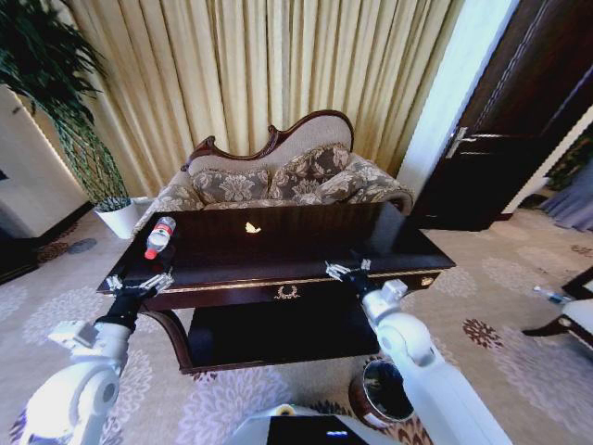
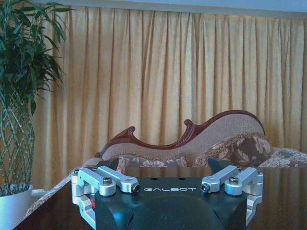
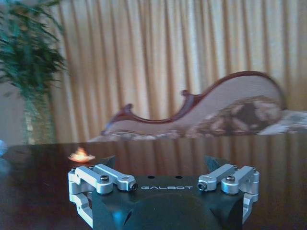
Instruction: Move to the front of the table and place the trash on the table into the trash bin.
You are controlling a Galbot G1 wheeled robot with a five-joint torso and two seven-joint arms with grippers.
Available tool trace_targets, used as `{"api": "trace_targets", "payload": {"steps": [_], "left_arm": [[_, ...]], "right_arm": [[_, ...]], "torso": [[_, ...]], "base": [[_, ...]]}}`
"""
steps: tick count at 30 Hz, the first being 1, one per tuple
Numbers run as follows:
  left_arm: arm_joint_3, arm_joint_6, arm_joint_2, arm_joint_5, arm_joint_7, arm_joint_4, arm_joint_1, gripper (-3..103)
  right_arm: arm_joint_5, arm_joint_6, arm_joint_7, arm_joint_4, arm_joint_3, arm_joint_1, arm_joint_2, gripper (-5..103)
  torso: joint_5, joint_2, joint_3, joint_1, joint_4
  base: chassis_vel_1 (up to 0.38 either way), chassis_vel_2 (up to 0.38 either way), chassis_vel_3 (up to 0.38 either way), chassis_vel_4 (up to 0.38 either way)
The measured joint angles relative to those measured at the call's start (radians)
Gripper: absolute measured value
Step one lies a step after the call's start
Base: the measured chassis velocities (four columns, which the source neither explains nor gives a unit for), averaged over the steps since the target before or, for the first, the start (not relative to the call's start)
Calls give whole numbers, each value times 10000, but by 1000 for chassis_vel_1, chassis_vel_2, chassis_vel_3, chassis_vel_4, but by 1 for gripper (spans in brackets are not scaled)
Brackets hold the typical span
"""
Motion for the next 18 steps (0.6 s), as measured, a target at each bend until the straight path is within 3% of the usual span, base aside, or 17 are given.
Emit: {"api": "trace_targets", "payload": {"steps": [3, 11, 18], "left_arm": [[-41, 9, -5, 9, 0, -47, 26, 100], [-105, 18, -88, 35, -48, -97, 61, 100], [-167, 44, -242, 105, -152, -176, 69, 100]], "right_arm": [[575, -385, 191, -359, -1080, 1243, -129, 100], [1153, -531, 195, -1308, -2946, 3425, -214, 100], [1062, -485, 154, -3198, -4730, 5642, 547, 100]], "torso": [[0, -1, 1, 1, 2], [-1, -1, 0, 1, 1], [-3, -1, 1, 1, 1]], "base": [[0, 0, 0, 0], [0, 0, 0, 0], [0, 0, 0, 0]]}}
